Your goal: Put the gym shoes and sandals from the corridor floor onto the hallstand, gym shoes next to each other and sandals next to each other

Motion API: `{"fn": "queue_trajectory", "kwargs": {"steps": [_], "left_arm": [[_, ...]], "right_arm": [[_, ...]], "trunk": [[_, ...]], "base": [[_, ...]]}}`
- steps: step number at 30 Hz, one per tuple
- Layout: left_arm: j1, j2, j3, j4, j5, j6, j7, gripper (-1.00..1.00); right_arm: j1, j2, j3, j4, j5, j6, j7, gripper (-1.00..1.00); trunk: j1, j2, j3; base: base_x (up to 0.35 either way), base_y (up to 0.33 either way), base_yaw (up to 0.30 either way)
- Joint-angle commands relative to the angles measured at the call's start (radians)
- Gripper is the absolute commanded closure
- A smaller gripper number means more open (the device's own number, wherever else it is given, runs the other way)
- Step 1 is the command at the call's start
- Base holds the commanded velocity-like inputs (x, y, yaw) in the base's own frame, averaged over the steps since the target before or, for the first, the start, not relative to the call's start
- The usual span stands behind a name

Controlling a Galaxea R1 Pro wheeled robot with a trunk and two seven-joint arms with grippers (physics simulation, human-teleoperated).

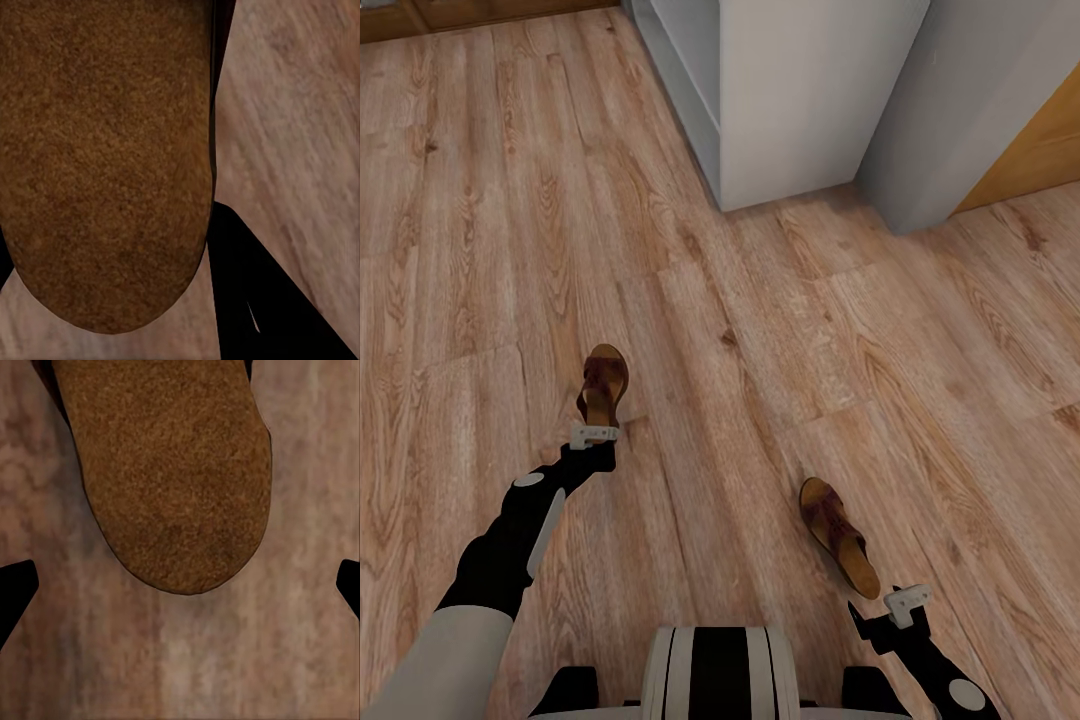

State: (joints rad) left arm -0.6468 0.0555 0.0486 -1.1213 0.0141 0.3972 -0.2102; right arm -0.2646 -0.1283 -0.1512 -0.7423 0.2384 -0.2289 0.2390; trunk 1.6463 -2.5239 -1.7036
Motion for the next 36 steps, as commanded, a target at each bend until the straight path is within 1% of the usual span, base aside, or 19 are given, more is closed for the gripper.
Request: {"fn": "queue_trajectory", "kwargs": {"steps": [1,18,26,36], "left_arm": [[0.0,0.0,0.002,-0.001,-0.002,0.006,-0.007,1.0],[0.001,0.0,0.002,0.007,-0.002,0.006,-0.008,1.0],[0.0,0.0,0.002,0.008,-0.002,0.006,-0.008,1.0],[0.0,0.0,0.001,0.006,-0.002,0.006,-0.008,1.0]], "right_arm": [[0.0,0.001,-0.005,0.0,0.009,-0.004,0.006,-1.0],[0.0,0.001,-0.005,0.0,0.009,-0.004,0.006,-1.0],[0.0,0.001,-0.005,-0.001,0.009,-0.004,0.006,-1.0],[0.0,0.001,-0.005,0.0,0.009,-0.004,0.006,-1.0]], "trunk": [[0.0,0.0,0.0],[0.0,0.0,0.0],[0.0,0.0,0.0],[0.0,0.0,0.0]], "base": [[0.098,0.0,0.0],[0.018,0.0,0.0],[0.091,0.05,0.0],[0.018,0.011,0.0]]}}
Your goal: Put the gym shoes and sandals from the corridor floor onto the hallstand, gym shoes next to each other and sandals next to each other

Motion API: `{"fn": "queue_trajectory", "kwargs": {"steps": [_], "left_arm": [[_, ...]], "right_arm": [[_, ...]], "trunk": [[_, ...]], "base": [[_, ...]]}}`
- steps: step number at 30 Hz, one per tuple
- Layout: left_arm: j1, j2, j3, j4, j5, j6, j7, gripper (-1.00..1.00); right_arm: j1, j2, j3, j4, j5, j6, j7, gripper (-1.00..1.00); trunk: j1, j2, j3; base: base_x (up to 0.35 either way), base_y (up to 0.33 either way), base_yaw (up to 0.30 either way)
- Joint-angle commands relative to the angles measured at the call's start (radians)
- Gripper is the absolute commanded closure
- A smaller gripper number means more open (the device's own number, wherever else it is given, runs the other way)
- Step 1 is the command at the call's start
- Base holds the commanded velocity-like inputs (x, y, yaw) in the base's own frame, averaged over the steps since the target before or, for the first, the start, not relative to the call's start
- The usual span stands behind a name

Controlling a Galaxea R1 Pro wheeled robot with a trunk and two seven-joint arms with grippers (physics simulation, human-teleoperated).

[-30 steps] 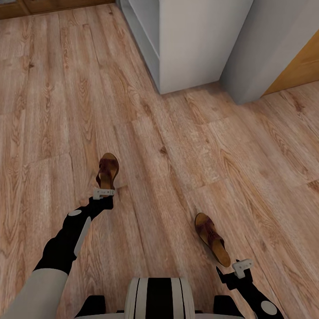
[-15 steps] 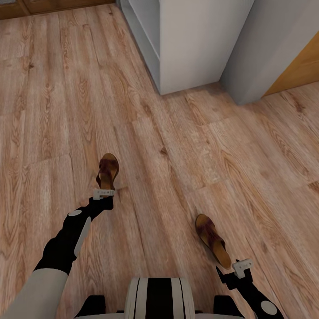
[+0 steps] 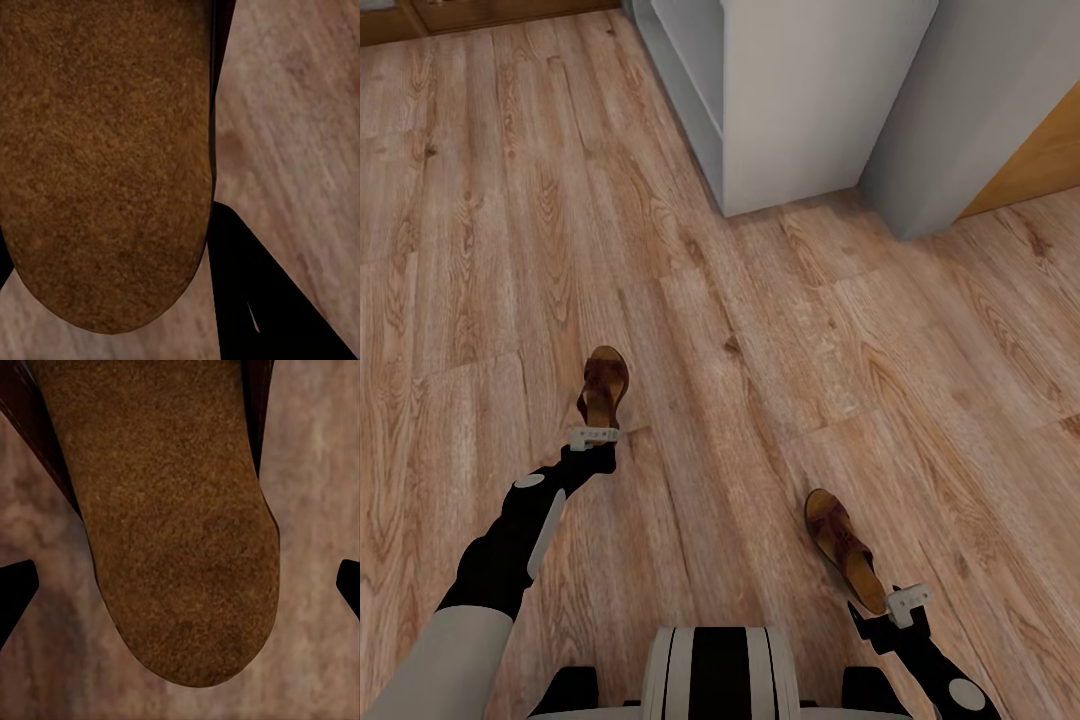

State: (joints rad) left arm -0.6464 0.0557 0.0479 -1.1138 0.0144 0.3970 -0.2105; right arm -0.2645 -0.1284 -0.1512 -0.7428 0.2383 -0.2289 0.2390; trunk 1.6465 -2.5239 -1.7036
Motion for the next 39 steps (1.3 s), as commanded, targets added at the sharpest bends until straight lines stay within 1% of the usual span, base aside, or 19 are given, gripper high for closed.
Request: {"fn": "queue_trajectory", "kwargs": {"steps": [1,24,31,39], "left_arm": [[0.0,0.0,0.002,-0.002,-0.002,0.006,-0.007,1.0],[0.001,0.0,0.003,-0.01,-0.002,0.008,-0.007,1.0],[0.0,0.0,0.003,-0.014,-0.002,0.008,-0.007,1.0],[-0.001,0.0,0.005,-0.019,-0.002,0.008,-0.007,1.0]], "right_arm": [[0.0,0.001,-0.005,0.0,0.009,-0.004,0.006,-1.0],[0.0,0.001,-0.005,-0.001,0.009,-0.004,0.006,-1.0],[0.0,0.001,-0.005,0.0,0.008,-0.004,0.006,-1.0],[0.0,0.001,-0.005,0.0,0.008,-0.004,0.006,-1.0]], "trunk": [[0.0,0.0,0.0],[0.0,0.0,0.0],[0.003,-0.002,-0.028],[0.003,-0.002,-0.028]], "base": [[0.003,0.002,0.0],[0.0,0.0,0.0],[0.0,0.0,0.0],[0.0,0.0,0.0]]}}
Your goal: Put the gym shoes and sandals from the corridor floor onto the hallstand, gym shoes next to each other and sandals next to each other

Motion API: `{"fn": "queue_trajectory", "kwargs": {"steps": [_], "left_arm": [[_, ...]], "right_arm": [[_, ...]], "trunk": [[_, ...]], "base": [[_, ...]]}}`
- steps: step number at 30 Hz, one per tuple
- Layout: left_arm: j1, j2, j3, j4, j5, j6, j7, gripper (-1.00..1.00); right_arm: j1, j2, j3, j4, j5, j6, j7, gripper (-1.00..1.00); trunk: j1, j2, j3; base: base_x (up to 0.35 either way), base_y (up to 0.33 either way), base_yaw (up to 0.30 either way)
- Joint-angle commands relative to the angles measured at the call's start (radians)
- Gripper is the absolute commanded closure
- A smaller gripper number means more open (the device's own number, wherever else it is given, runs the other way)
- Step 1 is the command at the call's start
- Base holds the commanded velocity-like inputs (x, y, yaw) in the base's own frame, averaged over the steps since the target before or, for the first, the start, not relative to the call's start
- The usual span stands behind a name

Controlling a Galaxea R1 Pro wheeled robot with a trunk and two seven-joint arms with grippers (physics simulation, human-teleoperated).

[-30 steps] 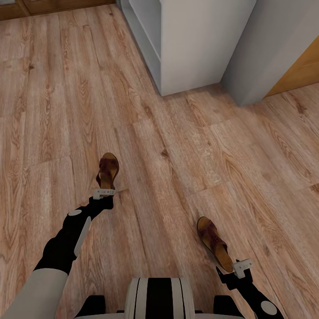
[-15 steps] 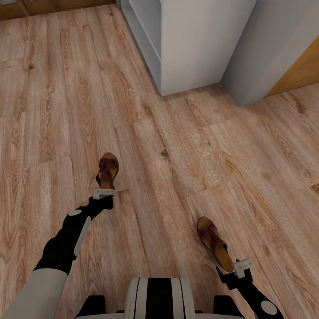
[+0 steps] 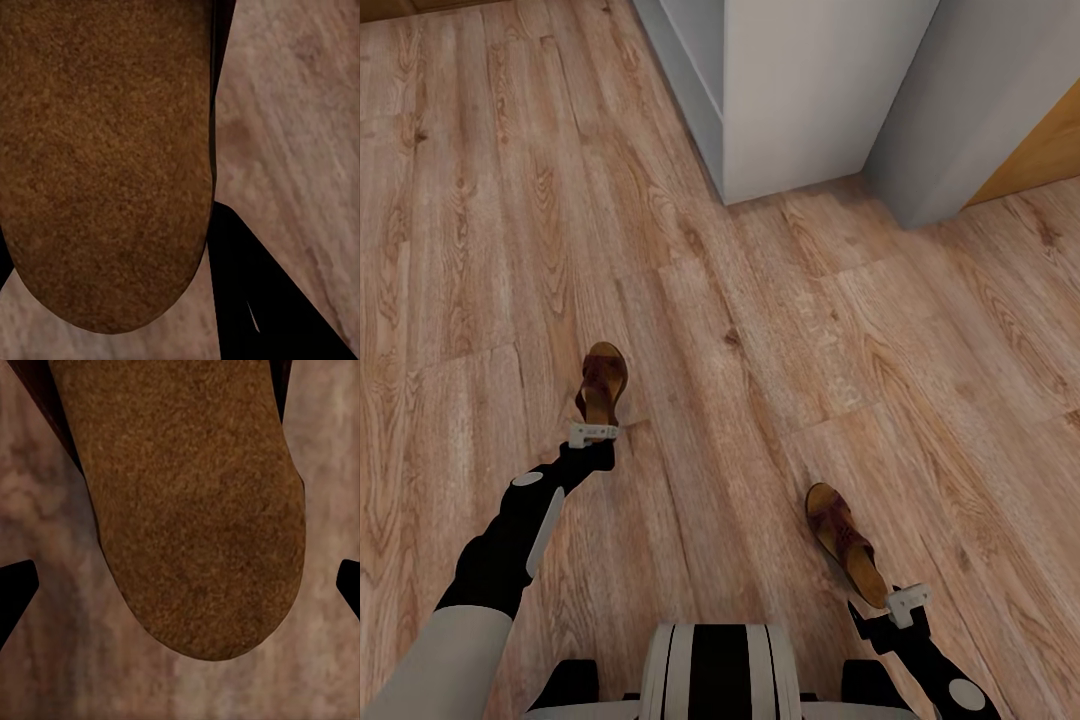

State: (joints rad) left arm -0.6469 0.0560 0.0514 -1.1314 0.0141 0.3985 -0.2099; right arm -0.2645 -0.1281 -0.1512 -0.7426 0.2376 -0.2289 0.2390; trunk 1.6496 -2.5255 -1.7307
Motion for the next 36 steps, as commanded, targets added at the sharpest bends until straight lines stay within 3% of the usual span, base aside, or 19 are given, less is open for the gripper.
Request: {"fn": "queue_trajectory", "kwargs": {"steps": [1,19,20,36], "left_arm": [[0.0,0.0,0.002,-0.001,-0.002,0.006,-0.007,1.0],[0.0,-0.001,-0.002,-0.028,-0.002,0.009,-0.006,1.0],[0.0,-0.001,-0.002,-0.029,-0.002,0.009,-0.006,1.0],[0.0,-0.001,-0.002,-0.03,-0.002,0.01,-0.006,1.0]], "right_arm": [[0.0,0.001,-0.005,0.0,0.008,-0.004,0.006,-1.0],[-0.001,0.001,-0.005,-0.003,0.008,-0.004,0.006,-1.0],[0.0,0.001,-0.005,-0.003,0.008,-0.004,0.006,1.0],[0.0,0.001,-0.005,-0.003,0.008,-0.004,0.006,1.0]], "trunk": [[0.0,0.0,0.0],[0.0,0.0,0.0],[0.0,0.0,0.0],[0.0,0.0,0.0]], "base": [[0.0,0.0,0.0],[0.009,0.0,0.0],[0.044,0.0,0.0],[0.006,0.0,0.0]]}}
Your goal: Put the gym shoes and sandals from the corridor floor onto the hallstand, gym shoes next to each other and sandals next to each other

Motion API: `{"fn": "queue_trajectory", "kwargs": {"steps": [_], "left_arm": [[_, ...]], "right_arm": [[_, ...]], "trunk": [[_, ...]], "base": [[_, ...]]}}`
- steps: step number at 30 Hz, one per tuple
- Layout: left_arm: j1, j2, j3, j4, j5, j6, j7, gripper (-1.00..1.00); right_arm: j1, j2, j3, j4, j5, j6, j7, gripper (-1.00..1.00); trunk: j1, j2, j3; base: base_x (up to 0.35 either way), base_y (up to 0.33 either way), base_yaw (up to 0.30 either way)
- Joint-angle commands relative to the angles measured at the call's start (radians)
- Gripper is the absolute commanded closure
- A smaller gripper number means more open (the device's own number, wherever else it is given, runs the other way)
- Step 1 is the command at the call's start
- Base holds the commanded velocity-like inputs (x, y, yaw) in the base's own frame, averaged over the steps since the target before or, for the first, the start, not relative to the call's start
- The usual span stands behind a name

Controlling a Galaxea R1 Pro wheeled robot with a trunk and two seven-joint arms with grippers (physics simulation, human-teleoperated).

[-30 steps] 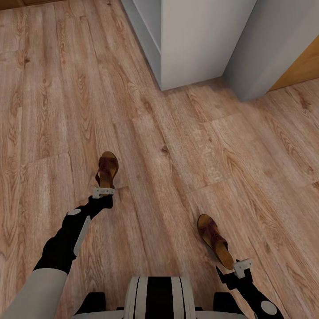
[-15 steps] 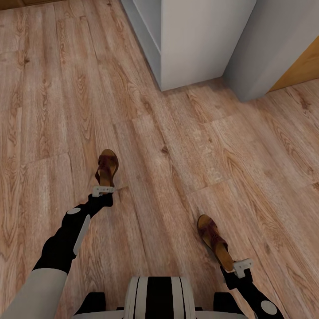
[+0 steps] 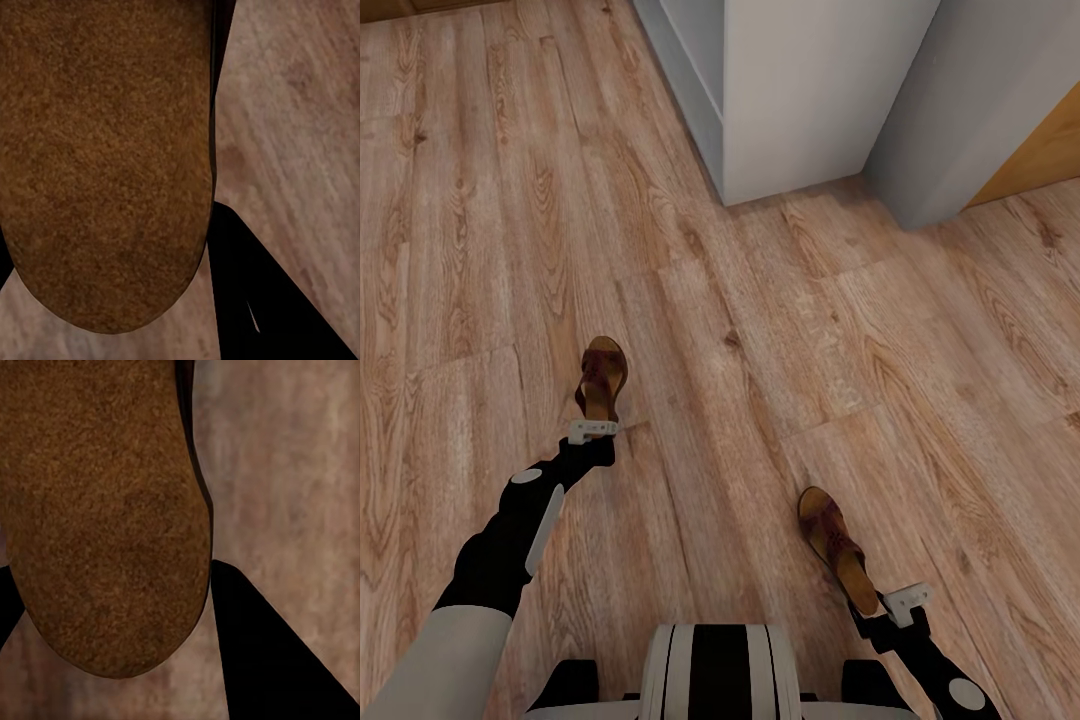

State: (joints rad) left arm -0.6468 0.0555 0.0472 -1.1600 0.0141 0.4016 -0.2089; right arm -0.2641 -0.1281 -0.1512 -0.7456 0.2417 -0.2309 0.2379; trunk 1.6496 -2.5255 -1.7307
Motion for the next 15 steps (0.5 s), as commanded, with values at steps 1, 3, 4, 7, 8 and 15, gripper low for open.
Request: {"fn": "queue_trajectory", "kwargs": {"steps": [1,3,4,7,8,15], "left_arm": [[0.0,0.0,0.002,-0.001,-0.002,0.006,-0.007,1.0],[0.0,0.0,0.002,-0.002,-0.002,0.006,-0.007,1.0],[0.0,0.0,0.002,-0.002,-0.002,0.006,-0.007,1.0],[0.0,0.001,0.004,-0.004,-0.003,0.006,-0.007,1.0],[0.001,0.001,0.004,-0.004,-0.003,0.006,-0.007,1.0],[0.001,0.002,0.005,-0.009,-0.003,0.006,-0.007,1.0]], "right_arm": [[-0.001,0.001,-0.005,0.0,0.004,-0.002,0.008,1.0],[0.0,0.001,-0.005,-0.001,0.004,-0.002,0.008,1.0],[0.0,0.001,-0.005,-0.001,0.004,-0.002,0.008,1.0],[-0.001,0.001,-0.005,-0.001,0.004,-0.002,0.008,1.0],[-0.001,0.001,-0.005,-0.001,0.004,-0.002,0.008,1.0],[0.0,0.001,-0.006,-0.001,0.004,-0.002,0.008,1.0]], "trunk": [[0.0,0.0,0.0],[0.0,0.0,0.0],[0.0,0.0,0.0],[0.0,0.0,0.0],[0.0,0.0,0.0],[0.0,0.0,0.0]], "base": [[0.0,0.0,0.0],[0.0,0.0,0.0],[0.0,0.0,0.0],[0.0,0.0,0.0],[0.0,0.0,0.0],[0.0,0.0,0.0]]}}
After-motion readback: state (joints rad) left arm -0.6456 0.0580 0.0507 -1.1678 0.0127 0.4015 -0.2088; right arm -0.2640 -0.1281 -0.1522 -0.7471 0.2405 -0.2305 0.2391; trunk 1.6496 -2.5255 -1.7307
